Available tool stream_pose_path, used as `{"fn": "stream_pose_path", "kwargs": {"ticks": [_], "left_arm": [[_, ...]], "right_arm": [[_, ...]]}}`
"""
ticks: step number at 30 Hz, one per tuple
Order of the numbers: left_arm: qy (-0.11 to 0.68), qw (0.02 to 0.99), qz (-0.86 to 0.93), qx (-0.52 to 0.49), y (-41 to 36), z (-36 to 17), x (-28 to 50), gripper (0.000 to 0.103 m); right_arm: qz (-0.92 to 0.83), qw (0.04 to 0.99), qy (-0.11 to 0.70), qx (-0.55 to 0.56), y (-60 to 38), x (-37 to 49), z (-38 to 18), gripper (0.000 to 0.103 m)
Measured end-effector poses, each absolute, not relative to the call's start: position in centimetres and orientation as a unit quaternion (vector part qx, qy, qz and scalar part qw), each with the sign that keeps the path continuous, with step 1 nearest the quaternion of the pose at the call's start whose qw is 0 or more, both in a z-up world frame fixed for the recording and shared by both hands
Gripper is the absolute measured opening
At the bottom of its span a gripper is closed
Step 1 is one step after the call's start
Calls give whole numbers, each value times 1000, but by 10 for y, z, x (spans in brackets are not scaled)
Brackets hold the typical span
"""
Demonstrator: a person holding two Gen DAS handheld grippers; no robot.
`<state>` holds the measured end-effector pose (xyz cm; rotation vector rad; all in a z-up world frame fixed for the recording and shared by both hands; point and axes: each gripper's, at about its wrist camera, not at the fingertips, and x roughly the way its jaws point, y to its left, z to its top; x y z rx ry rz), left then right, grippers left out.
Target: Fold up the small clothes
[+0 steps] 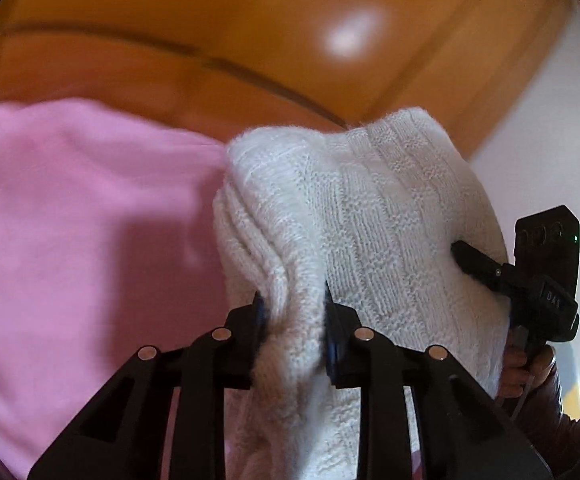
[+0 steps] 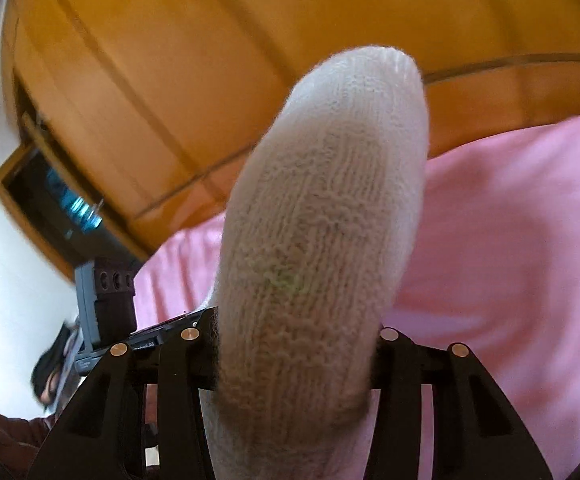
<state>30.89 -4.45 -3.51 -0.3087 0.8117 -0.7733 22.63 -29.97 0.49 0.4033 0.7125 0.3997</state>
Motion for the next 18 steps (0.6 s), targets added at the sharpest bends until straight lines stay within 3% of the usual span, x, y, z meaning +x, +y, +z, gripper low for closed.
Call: {"fn": "stream_pose_path", "kwargs": {"ticks": [5, 9, 14, 18], "left_arm": [[404, 815, -411, -67, -176, -34, 326, 23], [473, 793, -384, 8, -259, -90, 342, 24], [468, 806, -361, 6, -274, -90, 339, 31], [432, 832, -349, 17, -263, -65, 313, 33]], "right_arm": [[95, 909, 334, 230, -407, 200, -9, 45], [-10, 877, 398, 268, -477, 201, -82, 48], [-39, 868, 383, 314, -500, 182, -113, 76], [-86, 894, 365, 246, -484, 167, -79, 78]]}}
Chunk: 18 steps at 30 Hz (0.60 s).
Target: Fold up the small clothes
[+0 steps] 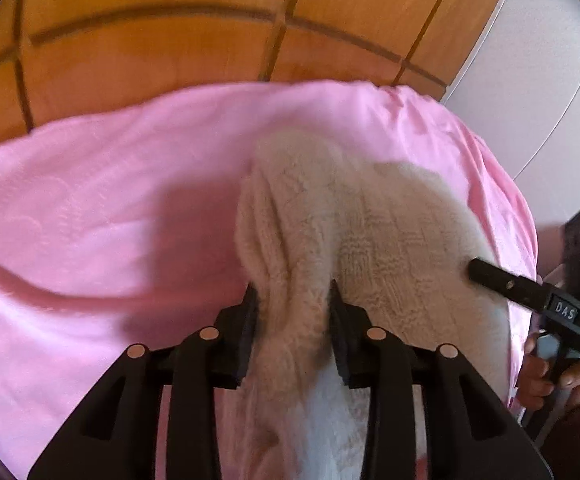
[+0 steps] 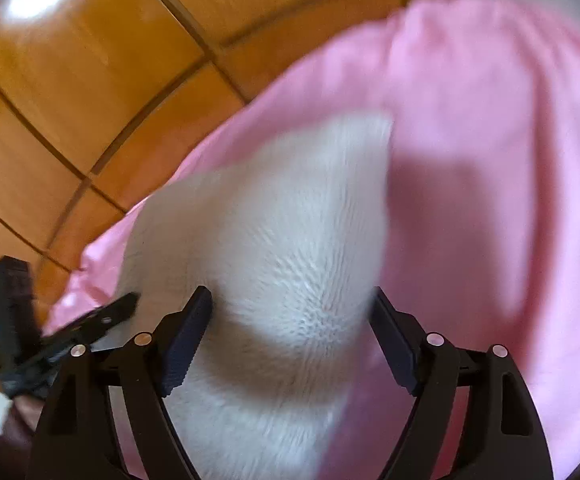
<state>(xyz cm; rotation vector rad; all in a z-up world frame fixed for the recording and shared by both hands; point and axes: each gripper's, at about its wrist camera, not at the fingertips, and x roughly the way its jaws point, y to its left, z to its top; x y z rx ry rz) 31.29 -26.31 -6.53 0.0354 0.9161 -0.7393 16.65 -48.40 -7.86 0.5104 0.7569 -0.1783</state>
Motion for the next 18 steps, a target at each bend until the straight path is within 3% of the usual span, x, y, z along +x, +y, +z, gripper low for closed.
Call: {"fn": "stream_pose_path", "kwargs": {"ticks": [3, 5, 8, 11, 15, 18], "left_arm": [[399, 853, -335, 27, -251, -53, 301, 33], [410, 854, -316, 50, -245, -62, 299, 33], [432, 851, -290, 71, -249, -84, 303, 34], [424, 858, -280, 72, -253, -87, 305, 35], [413, 867, -272, 61, -240, -67, 292, 35], [382, 884, -263, 58, -231, -50, 279, 49]], "right_arm": [[-101, 916, 335, 196, -474, 143, -43, 74], [-106, 922, 334, 165, -461, 140, -36, 55], [-107, 915, 368, 123, -427, 153, -53, 44], [-142, 900, 404, 75, -408, 166, -95, 44], [-175, 904, 387, 59, -399, 165, -79, 44], [-187, 906, 370, 86, -400, 154, -62, 44]]}}
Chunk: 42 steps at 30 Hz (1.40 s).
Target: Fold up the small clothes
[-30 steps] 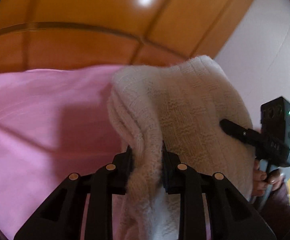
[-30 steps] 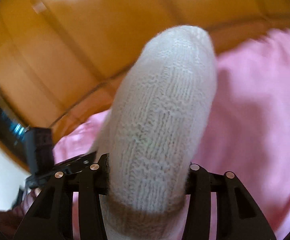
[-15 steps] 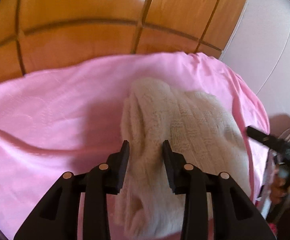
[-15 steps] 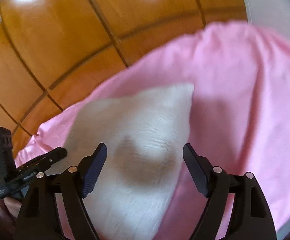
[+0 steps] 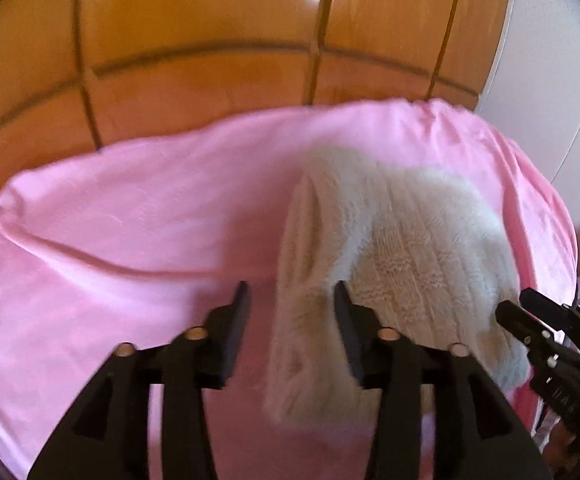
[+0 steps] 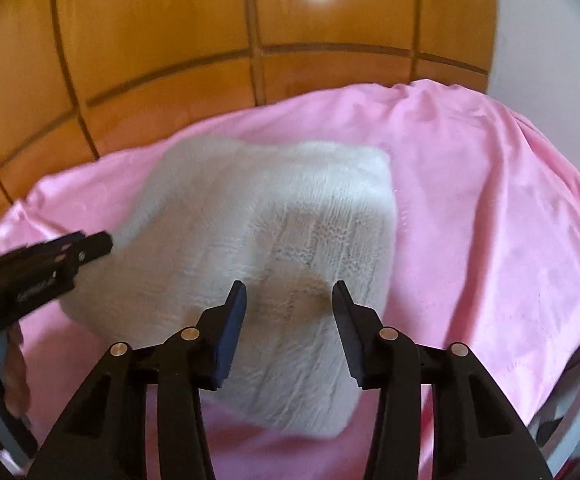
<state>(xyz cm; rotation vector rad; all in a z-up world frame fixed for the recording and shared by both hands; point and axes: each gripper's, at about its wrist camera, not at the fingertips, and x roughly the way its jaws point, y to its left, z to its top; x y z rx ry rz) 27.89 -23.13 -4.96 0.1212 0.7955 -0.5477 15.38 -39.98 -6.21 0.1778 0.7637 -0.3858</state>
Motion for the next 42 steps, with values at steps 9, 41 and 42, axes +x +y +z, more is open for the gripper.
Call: {"fn": "stream_pose_path", "kwargs": {"ticks": [9, 41, 42], "left_arm": [[317, 917, -239, 32, -188, -4, 226, 75], [323, 926, -188, 50, -164, -16, 186, 100], [326, 925, -188, 49, -164, -17, 186, 100]], "right_arm": [[-255, 906, 323, 99, -359, 114, -34, 78], [-337, 888, 306, 65, -330, 87, -37, 90], [-336, 888, 306, 66, -329, 87, -38, 89]]}}
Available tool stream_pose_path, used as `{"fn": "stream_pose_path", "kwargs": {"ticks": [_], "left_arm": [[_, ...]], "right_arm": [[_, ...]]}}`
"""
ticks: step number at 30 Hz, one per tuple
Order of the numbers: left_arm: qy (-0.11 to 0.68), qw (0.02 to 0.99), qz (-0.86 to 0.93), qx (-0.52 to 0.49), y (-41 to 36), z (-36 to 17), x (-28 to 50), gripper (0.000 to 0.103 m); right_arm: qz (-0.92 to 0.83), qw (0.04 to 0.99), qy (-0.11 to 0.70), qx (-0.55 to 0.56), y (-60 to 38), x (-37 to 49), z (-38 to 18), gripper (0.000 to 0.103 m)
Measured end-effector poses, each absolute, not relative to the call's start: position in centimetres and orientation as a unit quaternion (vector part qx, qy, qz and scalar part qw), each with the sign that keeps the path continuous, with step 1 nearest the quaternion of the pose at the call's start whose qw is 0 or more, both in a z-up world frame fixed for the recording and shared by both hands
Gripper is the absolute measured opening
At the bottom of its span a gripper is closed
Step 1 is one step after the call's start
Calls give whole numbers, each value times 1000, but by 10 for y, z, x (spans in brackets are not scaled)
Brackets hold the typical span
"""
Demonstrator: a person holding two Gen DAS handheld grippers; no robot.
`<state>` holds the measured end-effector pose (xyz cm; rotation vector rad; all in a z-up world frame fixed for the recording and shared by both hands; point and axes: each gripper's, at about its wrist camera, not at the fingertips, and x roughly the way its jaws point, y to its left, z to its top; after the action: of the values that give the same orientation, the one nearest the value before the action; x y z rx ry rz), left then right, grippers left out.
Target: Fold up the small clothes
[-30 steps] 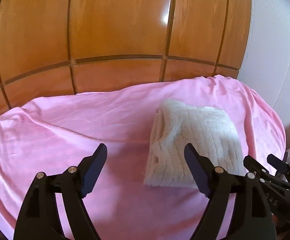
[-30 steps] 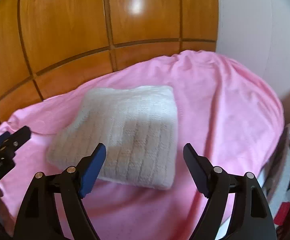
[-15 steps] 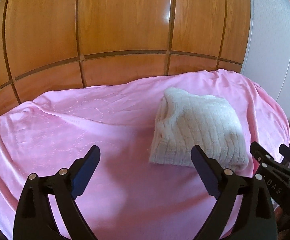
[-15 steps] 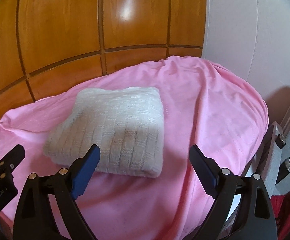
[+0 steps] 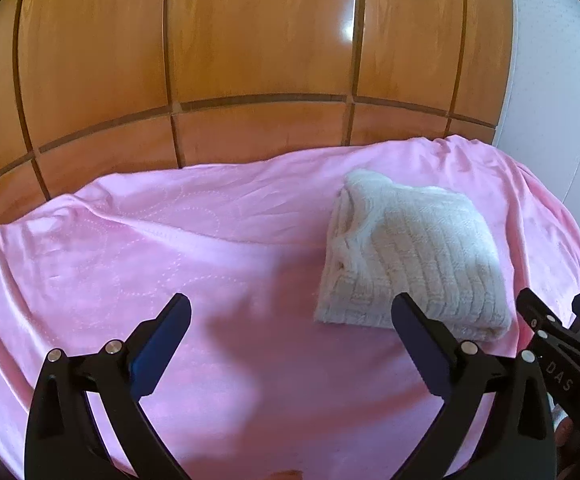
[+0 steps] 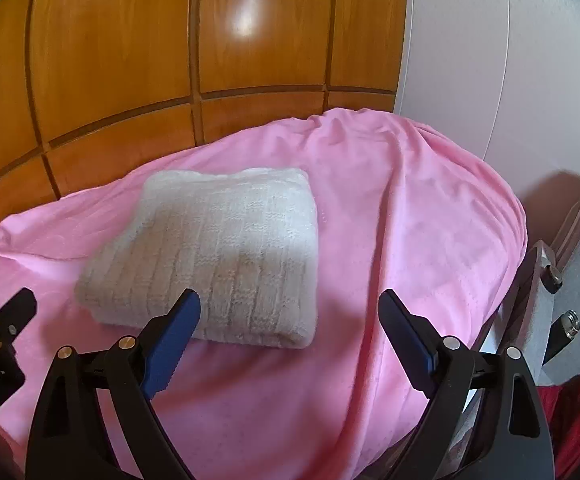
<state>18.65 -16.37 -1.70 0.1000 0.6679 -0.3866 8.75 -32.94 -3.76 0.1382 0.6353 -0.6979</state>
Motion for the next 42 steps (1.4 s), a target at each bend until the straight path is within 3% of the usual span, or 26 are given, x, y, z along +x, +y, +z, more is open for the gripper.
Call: {"fn": "stream_pose_path", "kwargs": {"ticks": [42], "left_arm": [[317, 926, -195, 58, -160, -14, 178, 100]], "right_arm": [[-331, 889, 308, 80, -326, 88, -47, 91]]}}
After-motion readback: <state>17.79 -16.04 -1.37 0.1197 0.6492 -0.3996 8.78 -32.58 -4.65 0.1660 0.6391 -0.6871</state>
